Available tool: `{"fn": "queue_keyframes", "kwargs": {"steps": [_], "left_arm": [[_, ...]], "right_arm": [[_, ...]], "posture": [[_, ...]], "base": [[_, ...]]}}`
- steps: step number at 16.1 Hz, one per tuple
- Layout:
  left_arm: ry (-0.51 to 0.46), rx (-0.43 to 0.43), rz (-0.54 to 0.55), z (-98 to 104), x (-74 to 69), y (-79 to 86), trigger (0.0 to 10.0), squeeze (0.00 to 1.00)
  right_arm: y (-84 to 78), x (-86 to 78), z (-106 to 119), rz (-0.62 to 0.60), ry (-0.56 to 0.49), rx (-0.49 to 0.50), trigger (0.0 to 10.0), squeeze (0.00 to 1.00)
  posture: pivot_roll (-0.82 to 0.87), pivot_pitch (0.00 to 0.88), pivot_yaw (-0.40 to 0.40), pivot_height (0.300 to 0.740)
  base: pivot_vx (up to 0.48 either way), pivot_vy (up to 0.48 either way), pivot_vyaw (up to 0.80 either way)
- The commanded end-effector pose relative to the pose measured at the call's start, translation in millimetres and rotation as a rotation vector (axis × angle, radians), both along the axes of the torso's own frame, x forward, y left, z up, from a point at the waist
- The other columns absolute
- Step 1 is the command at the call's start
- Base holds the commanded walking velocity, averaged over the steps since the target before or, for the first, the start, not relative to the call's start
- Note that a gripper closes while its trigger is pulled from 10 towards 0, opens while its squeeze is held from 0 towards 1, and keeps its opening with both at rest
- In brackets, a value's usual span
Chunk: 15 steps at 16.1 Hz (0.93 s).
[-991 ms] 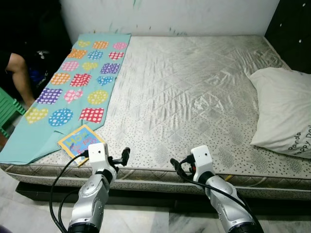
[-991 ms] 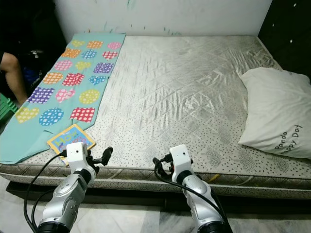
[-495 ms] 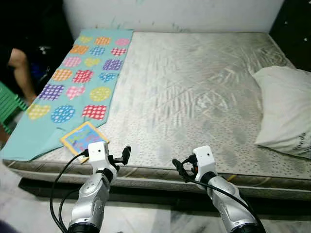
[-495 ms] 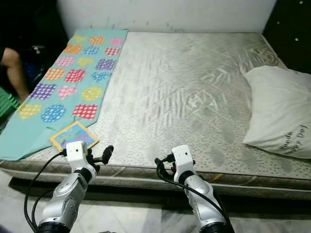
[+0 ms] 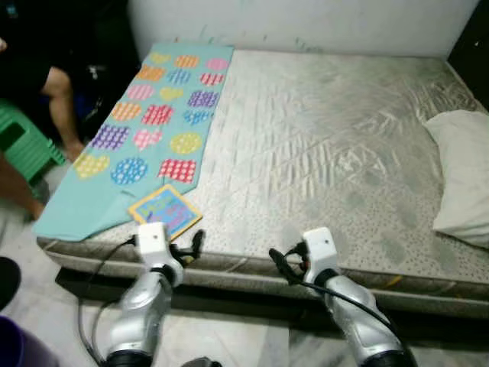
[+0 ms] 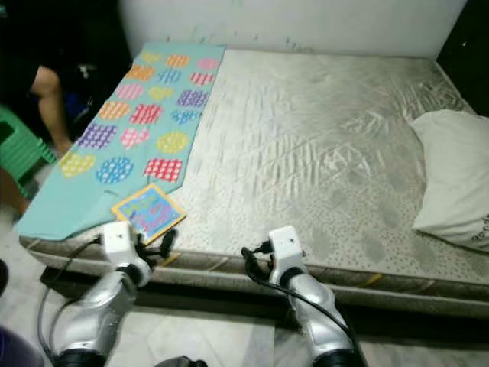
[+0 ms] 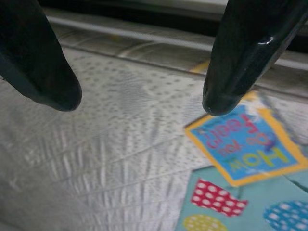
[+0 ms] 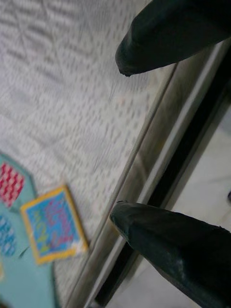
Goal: Clean up the room
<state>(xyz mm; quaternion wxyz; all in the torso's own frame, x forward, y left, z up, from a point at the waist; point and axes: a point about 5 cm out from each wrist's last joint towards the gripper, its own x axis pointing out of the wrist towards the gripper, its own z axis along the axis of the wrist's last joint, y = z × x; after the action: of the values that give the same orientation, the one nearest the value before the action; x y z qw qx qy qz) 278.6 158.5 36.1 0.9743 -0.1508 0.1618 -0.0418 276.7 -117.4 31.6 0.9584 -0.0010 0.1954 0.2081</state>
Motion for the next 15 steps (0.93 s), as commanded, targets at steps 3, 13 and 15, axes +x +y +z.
{"fn": "queue_keyframes", "kwargs": {"steps": [3,13,15], "left_arm": [[-0.024,-0.011,-0.015,4.3,2.1,-5.3,10.0,0.00],[-0.023,-0.021,-0.005,3.9,4.1,-5.3,10.0,0.00],[-0.018,-0.026,0.004,3.1,4.1,-5.1,10.0,0.00]], "right_arm": [[-3.4,0.5,0.7,-0.005,0.001,-0.010,10.0,0.00],[-5.1,2.1,1.2,-0.005,0.001,-0.014,10.0,0.00],[-5.6,2.0,1.5,-0.006,-0.003,-0.014,10.0,0.00]], "posture": [[-0.08,0.096,0.044,0.740],[-0.09,0.092,0.041,0.740],[-0.09,0.093,0.040,0.740]], "base": [[0.000,0.000,0.00],[0.000,-0.276,0.00],[0.000,0.000,0.00]]}}
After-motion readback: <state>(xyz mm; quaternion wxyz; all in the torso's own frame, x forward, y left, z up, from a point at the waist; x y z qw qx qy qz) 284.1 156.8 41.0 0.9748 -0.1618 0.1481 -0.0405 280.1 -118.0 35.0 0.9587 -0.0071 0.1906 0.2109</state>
